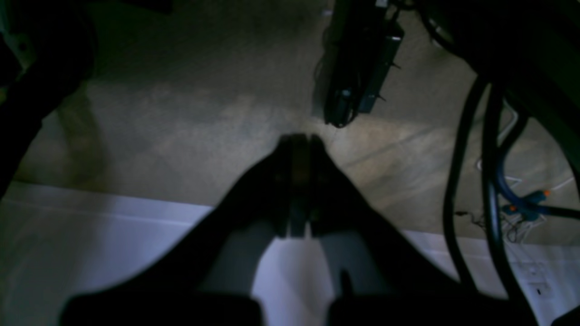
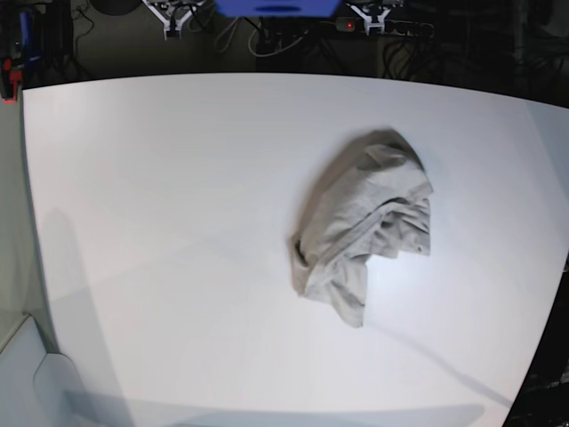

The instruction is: Layout the t-shirt on the table in an organized manner, then fold the t-shirt properly

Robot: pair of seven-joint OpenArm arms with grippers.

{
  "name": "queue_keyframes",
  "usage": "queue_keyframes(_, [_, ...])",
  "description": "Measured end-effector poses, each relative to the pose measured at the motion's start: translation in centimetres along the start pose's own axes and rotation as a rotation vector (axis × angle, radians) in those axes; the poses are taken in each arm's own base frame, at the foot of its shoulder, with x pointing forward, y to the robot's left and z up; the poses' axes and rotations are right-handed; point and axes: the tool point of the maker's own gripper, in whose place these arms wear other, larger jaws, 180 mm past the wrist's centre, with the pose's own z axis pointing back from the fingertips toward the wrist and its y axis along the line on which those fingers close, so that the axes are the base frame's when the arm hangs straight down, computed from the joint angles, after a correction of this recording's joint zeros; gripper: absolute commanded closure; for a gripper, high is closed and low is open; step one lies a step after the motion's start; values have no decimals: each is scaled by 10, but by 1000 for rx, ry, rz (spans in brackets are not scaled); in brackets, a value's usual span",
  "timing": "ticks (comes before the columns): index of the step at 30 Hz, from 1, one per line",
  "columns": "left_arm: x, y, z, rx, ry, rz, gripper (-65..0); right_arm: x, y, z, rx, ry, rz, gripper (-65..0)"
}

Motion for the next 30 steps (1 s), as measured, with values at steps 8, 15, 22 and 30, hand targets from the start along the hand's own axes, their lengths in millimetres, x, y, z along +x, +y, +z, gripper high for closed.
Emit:
queue_keyframes(8, [1, 0, 0, 0, -4, 0, 0, 0, 0, 0, 0, 0, 0, 0])
queue_keyframes(15, [-3, 2, 0, 1, 4, -4, 0, -3, 0, 0, 1, 3, 0, 0])
queue_keyframes(22, [5, 10, 2, 15, -23, -154, 0, -5, 4, 0, 6, 6, -1, 0])
queue_keyframes(30, [9, 1, 3, 2, -43, -193, 0, -5, 5, 0, 8, 6, -2, 0])
